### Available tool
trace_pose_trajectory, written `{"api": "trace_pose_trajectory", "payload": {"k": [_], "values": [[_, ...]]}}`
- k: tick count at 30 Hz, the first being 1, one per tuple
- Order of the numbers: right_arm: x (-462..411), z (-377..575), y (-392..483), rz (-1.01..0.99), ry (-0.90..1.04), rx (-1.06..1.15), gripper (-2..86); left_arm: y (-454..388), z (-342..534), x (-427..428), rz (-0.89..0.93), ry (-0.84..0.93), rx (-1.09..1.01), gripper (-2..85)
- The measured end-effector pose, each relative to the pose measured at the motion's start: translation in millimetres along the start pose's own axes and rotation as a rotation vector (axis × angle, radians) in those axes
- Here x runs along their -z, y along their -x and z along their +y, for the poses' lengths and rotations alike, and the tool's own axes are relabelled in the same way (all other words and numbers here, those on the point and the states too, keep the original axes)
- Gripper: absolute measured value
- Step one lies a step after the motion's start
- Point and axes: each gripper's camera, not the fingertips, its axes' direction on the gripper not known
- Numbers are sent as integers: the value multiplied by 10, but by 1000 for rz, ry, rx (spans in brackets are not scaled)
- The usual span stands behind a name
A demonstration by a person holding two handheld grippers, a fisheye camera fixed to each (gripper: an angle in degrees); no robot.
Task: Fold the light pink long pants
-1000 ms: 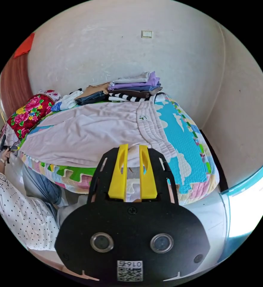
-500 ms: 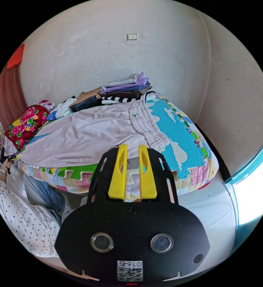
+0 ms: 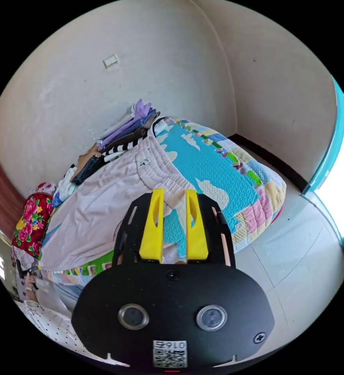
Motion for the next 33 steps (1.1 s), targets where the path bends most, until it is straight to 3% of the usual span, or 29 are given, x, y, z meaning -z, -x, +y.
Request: {"api": "trace_pose_trajectory", "payload": {"k": [4,13,23,28,33], "values": [[40,-125,-159,-65,-66,55,103,-14,-26,-37,-12,-1,-7,-9],[-580,-578,-39,-11,326,542,72,-35,-98,-143,-20,0,-11,-9],[-702,-947,-360,-116,436,533,86,-25,-186,-196,-23,2,-9,-9],[-716,-976,-389,-32,399,589,16,-27,-230,-245,-22,2,-5,-10],[-686,-1059,-448,47,329,576,18,-40,-280,-267,-25,6,-8,-10]]}}
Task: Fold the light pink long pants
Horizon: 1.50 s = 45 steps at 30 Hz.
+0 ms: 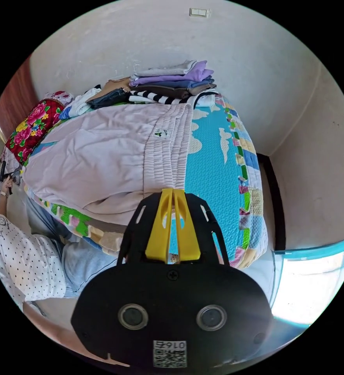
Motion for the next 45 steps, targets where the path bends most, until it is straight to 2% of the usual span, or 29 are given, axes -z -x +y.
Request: {"api": "trace_pose_trajectory", "payload": {"k": [1,4,7,22,26,32,38,45], "values": [[19,-6,-63,8,-18,-22,42,-6,-10,-3,-2,0,-3,-9],[-12,-36,-256,-145,9,-55,96,-8,-25,-16,-4,2,-4,-9],[-93,-64,-356,-195,37,-54,107,3,-28,-31,1,-1,3,-9],[32,-132,-515,-152,-45,48,82,41,-40,-45,13,-6,24,-10],[-64,-236,-575,-145,27,51,87,34,-62,-47,16,-7,24,-10],[-110,-345,-700,-224,29,43,66,11,-84,-51,11,-5,20,-9],[18,-350,-849,-263,-80,3,9,3,-105,-56,15,-12,27,-9],[202,-255,-1049,-294,-233,-96,0,-20,-131,-71,19,-12,30,-9]]}}
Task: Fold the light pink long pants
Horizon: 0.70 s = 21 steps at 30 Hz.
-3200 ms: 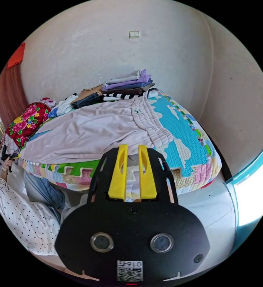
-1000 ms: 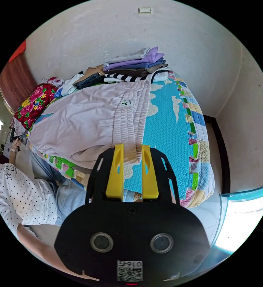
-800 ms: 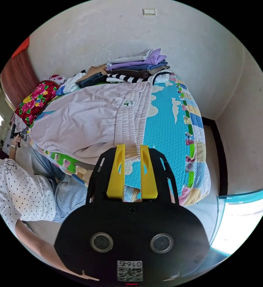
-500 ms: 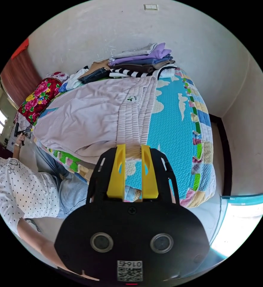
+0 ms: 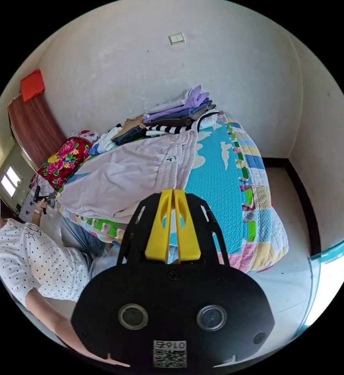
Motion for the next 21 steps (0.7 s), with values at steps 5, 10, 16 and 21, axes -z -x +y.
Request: {"api": "trace_pose_trajectory", "payload": {"k": [5,10,16,21], "values": [[-160,66,-317,23,55,-201,1,-4,6,-46,60,8,-4,-10],[-203,-105,-269,31,111,-220,9,-45,31,-108,56,68,-17,-9],[-228,-746,66,233,27,-78,63,-11,68,-89,65,57,69,-9],[-819,-1508,228,198,109,-8,109,-177,24,-111,-70,29,120,-10]]}}
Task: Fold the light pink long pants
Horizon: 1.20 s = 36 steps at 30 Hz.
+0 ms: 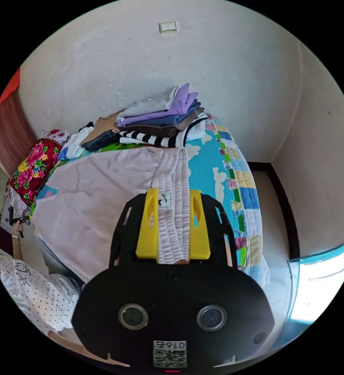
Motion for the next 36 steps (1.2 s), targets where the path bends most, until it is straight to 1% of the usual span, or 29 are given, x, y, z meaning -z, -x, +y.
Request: {"api": "trace_pose_trajectory", "payload": {"k": [2,4,6,8,10,12,15,17,20,21,23,25,26,28,31,33,36], "values": [[-341,-350,42,-17,59,-15,113,-164,0,39,-155,-47,15,-10],[-600,-554,22,-10,113,-67,116,-290,4,45,-223,-65,-9,-10],[-790,-703,-13,-12,131,-125,118,-387,1,2,-210,-52,-43,-10],[-926,-845,-49,-53,89,-178,118,-480,-5,-84,-170,-30,-75,-10],[-1017,-926,-56,-130,68,-179,116,-532,-5,-151,-158,-24,-89,-10],[-1122,-988,-56,-150,90,-183,106,-565,-7,-210,-157,-22,-88,-10],[-1191,-1063,5,-92,115,-150,72,-591,-3,-241,-144,-34,-80,-10],[-1089,-1132,85,-12,54,-97,29,-601,17,-258,-141,-30,-85,-10],[-1029,-1236,172,81,30,-71,18,-611,63,-278,-144,-28,-90,-10],[-1046,-1251,196,109,39,-62,19,-612,75,-283,-144,-29,-89,-10],[-1206,-1268,302,230,112,-23,23,-613,128,-299,-146,-41,-80,-10],[-1320,-1226,349,279,150,-36,35,-609,174,-312,-146,-53,-76,-10],[-1321,-1178,361,298,135,-67,45,-601,205,-316,-142,-59,-72,-10],[-1200,-1083,365,290,75,-90,61,-585,252,-311,-141,-63,-62,-10],[-771,-807,341,272,-40,-106,76,-549,373,-242,-207,-94,-29,-10],[-436,-511,348,206,-101,-65,84,-510,495,-187,-228,-135,-14,-10],[81,198,442,114,-169,91,101,-420,760,-167,-142,-198,0,-10]]}}
